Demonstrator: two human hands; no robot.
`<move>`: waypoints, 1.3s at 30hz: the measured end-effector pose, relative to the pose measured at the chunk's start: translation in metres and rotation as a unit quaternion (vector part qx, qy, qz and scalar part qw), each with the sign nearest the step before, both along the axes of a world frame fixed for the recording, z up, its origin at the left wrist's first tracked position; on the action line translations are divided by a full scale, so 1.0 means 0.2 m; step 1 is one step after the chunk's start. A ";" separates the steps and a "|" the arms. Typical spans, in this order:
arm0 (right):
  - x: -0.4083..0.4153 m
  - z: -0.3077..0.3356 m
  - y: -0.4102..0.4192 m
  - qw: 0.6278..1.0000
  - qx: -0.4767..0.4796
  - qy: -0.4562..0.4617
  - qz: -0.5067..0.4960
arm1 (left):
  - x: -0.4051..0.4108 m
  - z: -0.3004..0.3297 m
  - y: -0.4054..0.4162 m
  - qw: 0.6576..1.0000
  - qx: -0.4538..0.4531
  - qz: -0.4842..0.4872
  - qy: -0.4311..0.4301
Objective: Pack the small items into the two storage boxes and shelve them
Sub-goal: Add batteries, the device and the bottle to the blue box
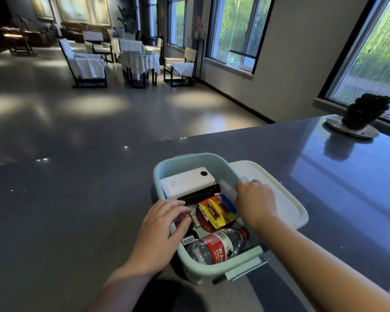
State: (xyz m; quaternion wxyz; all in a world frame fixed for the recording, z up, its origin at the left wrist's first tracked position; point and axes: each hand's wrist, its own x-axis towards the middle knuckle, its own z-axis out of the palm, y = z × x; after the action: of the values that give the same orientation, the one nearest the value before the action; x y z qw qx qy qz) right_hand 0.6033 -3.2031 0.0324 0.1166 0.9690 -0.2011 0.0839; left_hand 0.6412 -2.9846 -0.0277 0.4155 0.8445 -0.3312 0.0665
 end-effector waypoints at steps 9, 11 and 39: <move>-0.08 -0.03 -0.04 0.978 0.175 -0.113 0.020 | 0.07 -0.02 0.06 0.993 0.036 -0.055 -0.093; -0.22 -0.01 0.03 0.946 0.255 -0.196 0.034 | 0.08 -0.01 0.06 0.992 0.044 -0.057 -0.106; -0.52 -0.23 0.04 0.881 0.381 -0.055 0.276 | -0.39 0.14 0.17 0.984 0.162 -0.028 -0.066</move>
State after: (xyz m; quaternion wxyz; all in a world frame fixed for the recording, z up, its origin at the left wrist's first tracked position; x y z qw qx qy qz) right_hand 0.4996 -3.1959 -0.0127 -0.3007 0.9487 0.0520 0.0831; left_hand 0.5636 -2.9510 -0.0006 0.2527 0.8848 -0.3876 0.0558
